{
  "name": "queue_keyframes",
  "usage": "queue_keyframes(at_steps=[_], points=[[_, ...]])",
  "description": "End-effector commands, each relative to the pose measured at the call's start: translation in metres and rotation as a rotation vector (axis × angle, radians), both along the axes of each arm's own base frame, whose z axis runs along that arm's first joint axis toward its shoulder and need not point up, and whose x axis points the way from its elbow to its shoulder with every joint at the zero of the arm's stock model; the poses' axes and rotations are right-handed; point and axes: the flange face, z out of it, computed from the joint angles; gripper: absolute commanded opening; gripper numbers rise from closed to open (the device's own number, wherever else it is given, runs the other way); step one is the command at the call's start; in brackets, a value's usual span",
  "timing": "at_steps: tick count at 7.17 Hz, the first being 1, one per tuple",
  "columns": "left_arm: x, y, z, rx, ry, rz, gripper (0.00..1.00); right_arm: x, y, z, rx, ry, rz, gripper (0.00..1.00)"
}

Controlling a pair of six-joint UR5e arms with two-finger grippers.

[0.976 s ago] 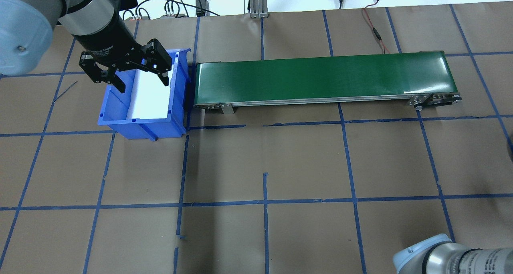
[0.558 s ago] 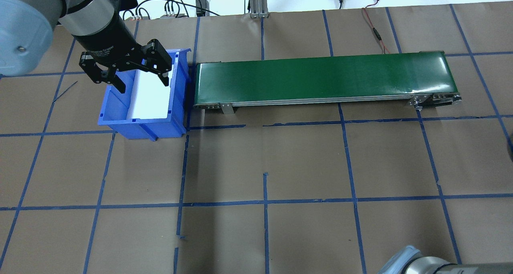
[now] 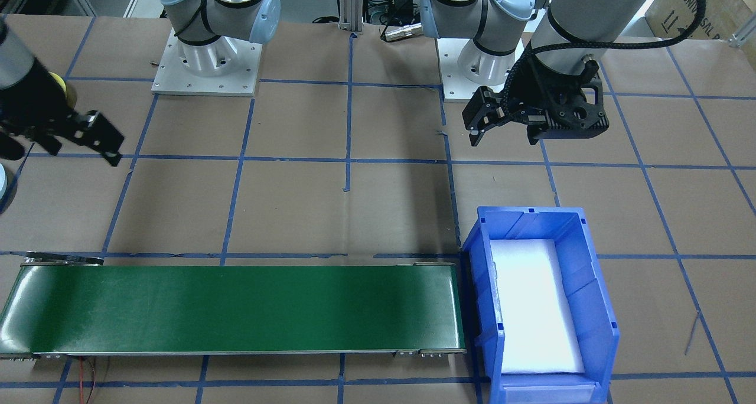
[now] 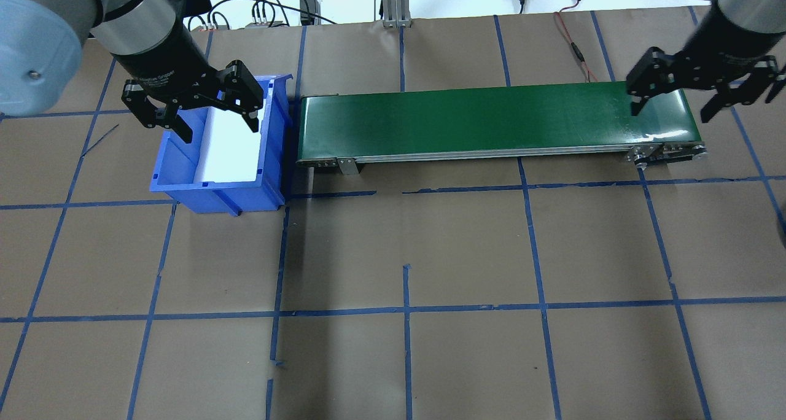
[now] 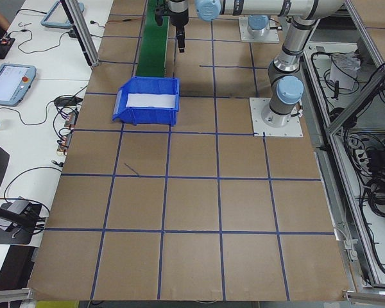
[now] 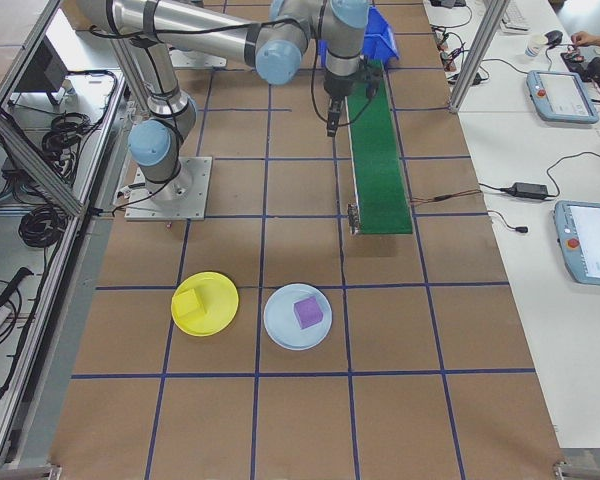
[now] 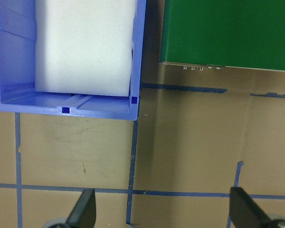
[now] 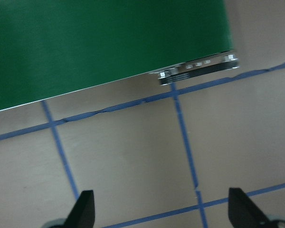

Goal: Move block left to right into plate

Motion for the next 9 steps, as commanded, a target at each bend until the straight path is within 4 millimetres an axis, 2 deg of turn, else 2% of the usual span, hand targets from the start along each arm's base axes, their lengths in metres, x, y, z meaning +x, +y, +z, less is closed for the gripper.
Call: queue_keyframes(at_steps=[1,3,5,6,9], points=[[0.0,0.001,-0.005,0.01,-0.003,-0.002,1.0,0.105,0.057,0.035,0.006,-0.005,0.068,1.0],[0.001,0.0,-0.004,0.007,-0.011,-0.005,1.0,0.103,0.055,0.072,-0.016,-0.006,0.065,1.0],[0.001,0.001,-0.003,0.005,-0.011,-0.01,1.0,0.104,0.044,0.065,0.018,-0.02,0.08,1.0],[0.001,0.001,-0.003,0.005,-0.011,-0.01,1.0,0.104,0.043,0.065,0.017,-0.013,0.155,1.0],[0.001,0.0,-0.002,-0.003,-0.012,-0.011,1.0,0.103,0.041,0.074,-0.005,-0.021,0.154,1.0]])
